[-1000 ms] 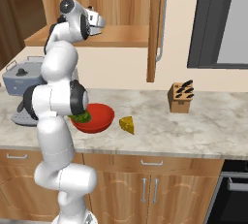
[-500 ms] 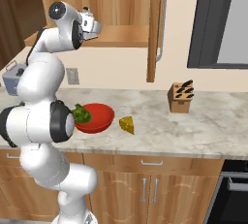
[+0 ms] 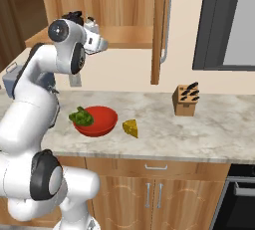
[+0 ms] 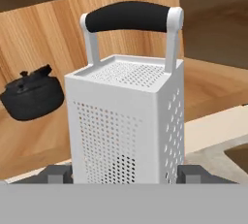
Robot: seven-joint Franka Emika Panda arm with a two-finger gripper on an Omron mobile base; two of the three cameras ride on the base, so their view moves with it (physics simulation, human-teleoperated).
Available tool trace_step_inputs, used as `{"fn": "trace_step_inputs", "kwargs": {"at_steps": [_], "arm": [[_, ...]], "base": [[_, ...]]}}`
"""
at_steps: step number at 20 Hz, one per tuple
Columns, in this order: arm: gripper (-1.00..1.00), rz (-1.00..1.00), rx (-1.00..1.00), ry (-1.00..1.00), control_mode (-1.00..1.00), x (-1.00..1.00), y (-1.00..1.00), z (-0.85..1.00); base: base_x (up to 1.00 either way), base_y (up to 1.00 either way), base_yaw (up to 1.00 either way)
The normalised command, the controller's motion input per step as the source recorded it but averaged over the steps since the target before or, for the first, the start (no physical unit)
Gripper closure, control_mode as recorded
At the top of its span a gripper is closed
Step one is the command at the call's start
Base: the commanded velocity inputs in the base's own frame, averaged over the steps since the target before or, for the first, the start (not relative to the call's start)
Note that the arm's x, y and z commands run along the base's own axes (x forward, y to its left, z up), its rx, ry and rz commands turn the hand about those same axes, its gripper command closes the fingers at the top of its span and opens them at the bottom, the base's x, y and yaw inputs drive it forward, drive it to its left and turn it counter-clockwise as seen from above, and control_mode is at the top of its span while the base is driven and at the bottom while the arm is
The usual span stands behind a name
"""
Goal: Pick the cheese from the fridge and the cheese grater from the cabinet and place them next to the salad bowl.
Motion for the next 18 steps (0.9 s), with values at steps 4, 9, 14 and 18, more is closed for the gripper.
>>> {"fn": "trace_step_inputs", "kwargs": {"at_steps": [4,9,14,18], "arm": [[1.0,0.0,0.01,0.0,-1.0,-1.0,-0.15,-0.09],[1.0,0.0,0.0,0.04,-1.0,-0.95,0.0,-0.23],[1.0,0.0,-0.02,0.12,-1.0,-0.68,0.0,-0.29],[1.0,0.0,-0.03,0.07,-1.0,-0.05,0.34,-0.34]], "base": [[0.0,0.0,0.0],[0.0,0.0,0.0],[0.0,0.0,0.0],[0.0,0.0,0.0]]}}
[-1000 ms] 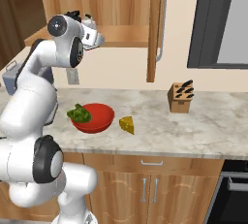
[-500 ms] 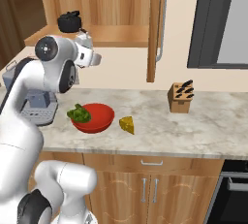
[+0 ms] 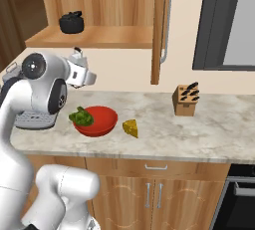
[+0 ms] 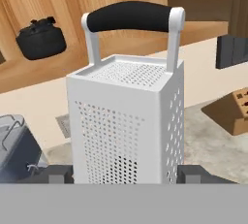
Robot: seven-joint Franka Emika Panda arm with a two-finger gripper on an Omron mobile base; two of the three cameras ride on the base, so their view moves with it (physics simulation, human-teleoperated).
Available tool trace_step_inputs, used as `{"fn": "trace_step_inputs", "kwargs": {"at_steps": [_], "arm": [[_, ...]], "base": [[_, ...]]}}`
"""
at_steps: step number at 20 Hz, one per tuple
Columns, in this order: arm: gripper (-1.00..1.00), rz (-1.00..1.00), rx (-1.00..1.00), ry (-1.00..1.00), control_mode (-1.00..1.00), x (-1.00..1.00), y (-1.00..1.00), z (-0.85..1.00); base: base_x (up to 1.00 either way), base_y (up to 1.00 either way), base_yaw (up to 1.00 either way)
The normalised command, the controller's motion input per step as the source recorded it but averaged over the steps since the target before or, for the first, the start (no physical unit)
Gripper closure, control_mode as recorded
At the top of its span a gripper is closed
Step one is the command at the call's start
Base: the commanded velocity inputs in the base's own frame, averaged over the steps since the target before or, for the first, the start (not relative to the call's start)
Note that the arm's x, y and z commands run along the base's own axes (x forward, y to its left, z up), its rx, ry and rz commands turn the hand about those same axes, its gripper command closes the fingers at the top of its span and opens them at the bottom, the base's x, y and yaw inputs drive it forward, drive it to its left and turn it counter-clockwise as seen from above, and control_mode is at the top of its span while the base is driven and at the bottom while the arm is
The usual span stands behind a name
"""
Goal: Pick the cheese from the fridge and the cheese grater from the cabinet and place them next to the salad bowl.
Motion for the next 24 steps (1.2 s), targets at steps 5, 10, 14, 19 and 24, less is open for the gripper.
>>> {"fn": "trace_step_inputs", "kwargs": {"at_steps": [5,10,14,19,24], "arm": [[1.0,0.03,-0.04,0.01,-1.0,0.0,0.67,-0.47],[1.0,0.14,-0.01,0.0,-1.0,-0.04,0.31,-0.48],[1.0,0.17,0.0,0.0,-1.0,0.0,0.03,-0.66],[1.0,0.12,-0.01,0.03,-1.0,0.0,0.15,-0.71],[1.0,0.02,-0.07,0.09,-1.0,0.0,0.25,-0.33]], "base": [[0.0,0.0,0.0],[0.0,0.0,0.0],[0.0,0.0,0.0],[0.0,0.0,0.0],[0.0,0.0,0.0]]}}
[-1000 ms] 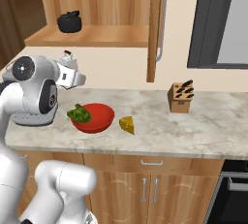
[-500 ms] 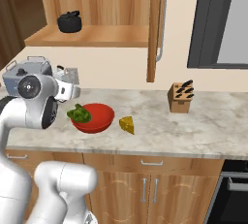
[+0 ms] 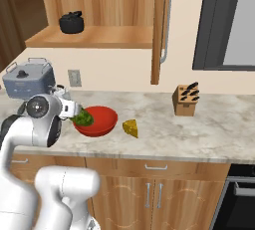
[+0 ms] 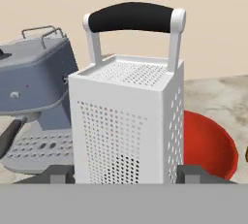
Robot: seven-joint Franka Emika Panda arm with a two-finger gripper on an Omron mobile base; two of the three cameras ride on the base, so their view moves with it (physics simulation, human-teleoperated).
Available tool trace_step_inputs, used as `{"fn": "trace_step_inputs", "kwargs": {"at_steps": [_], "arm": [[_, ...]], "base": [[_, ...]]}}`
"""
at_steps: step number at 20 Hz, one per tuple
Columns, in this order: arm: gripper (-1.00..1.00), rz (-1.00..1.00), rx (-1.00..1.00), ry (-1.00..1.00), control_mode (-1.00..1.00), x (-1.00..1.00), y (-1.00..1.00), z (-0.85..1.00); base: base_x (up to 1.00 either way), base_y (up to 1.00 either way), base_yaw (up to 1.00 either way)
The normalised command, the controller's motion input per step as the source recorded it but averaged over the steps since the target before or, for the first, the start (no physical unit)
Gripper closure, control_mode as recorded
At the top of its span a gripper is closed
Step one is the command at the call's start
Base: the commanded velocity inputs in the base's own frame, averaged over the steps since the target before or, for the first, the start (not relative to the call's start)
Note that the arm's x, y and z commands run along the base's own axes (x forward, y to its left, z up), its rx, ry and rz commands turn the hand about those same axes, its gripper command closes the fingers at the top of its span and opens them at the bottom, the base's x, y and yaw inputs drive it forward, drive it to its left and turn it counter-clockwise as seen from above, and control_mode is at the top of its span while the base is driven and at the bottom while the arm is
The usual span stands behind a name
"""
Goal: Pick the cheese from the fridge and the cheese grater from the cabinet and place them next to the salad bowl.
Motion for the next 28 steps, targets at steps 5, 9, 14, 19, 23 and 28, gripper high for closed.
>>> {"fn": "trace_step_inputs", "kwargs": {"at_steps": [5,9,14,19,23,28], "arm": [[1.0,-0.16,-0.07,0.12,-1.0,0.0,0.13,-0.01],[1.0,-0.3,0.0,0.01,-1.0,0.01,0.15,-0.09],[1.0,-0.18,0.0,0.0,-1.0,0.0,0.2,-0.33],[1.0,-0.08,0.0,0.0,-1.0,0.0,0.19,-0.43],[1.0,-0.07,0.0,0.0,-1.0,0.0,0.28,-0.23],[1.0,-0.07,0.0,0.04,-1.0,0.0,0.35,-0.16]], "base": [[0.0,0.0,0.0],[0.0,0.0,0.0],[0.0,0.0,0.0],[0.0,0.0,0.0],[0.0,0.0,0.0],[0.0,0.0,0.0]]}}
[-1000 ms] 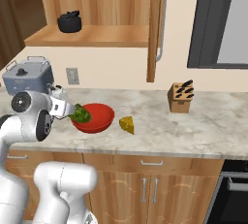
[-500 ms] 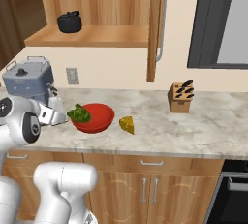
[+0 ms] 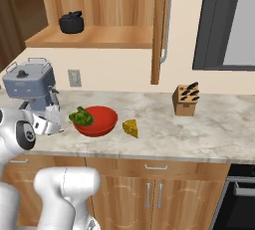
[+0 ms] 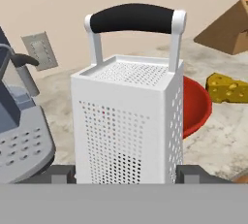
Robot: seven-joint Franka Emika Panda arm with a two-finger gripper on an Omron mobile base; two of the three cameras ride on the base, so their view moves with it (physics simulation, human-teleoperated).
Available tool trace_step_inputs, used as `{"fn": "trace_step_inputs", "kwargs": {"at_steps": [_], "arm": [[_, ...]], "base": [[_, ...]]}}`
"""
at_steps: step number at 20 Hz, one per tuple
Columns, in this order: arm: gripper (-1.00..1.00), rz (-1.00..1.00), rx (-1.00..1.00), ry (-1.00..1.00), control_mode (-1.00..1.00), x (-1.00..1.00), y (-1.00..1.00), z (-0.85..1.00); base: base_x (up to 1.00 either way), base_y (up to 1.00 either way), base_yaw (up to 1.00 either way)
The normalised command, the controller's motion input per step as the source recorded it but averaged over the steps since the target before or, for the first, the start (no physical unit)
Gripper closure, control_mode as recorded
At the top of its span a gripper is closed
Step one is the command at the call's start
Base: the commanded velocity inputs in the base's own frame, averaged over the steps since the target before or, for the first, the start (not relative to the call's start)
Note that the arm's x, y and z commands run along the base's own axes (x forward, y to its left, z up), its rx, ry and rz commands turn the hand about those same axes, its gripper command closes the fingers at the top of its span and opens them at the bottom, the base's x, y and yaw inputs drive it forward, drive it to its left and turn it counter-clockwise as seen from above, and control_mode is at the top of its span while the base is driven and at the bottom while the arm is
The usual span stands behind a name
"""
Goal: Pick the cheese from the fridge and the cheese grater from the cabinet and place them next to the salad bowl.
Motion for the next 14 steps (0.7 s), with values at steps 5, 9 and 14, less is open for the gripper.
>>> {"fn": "trace_step_inputs", "kwargs": {"at_steps": [5,9,14], "arm": [[1.0,-0.04,0.0,0.15,-1.0,0.06,0.24,-0.01],[1.0,-0.07,0.0,0.05,-1.0,0.14,0.13,-0.03],[1.0,-0.08,0.0,-0.01,-1.0,0.0,0.23,-0.27]], "base": [[0.0,0.0,0.0],[0.0,0.0,0.0],[0.0,0.0,0.0]]}}
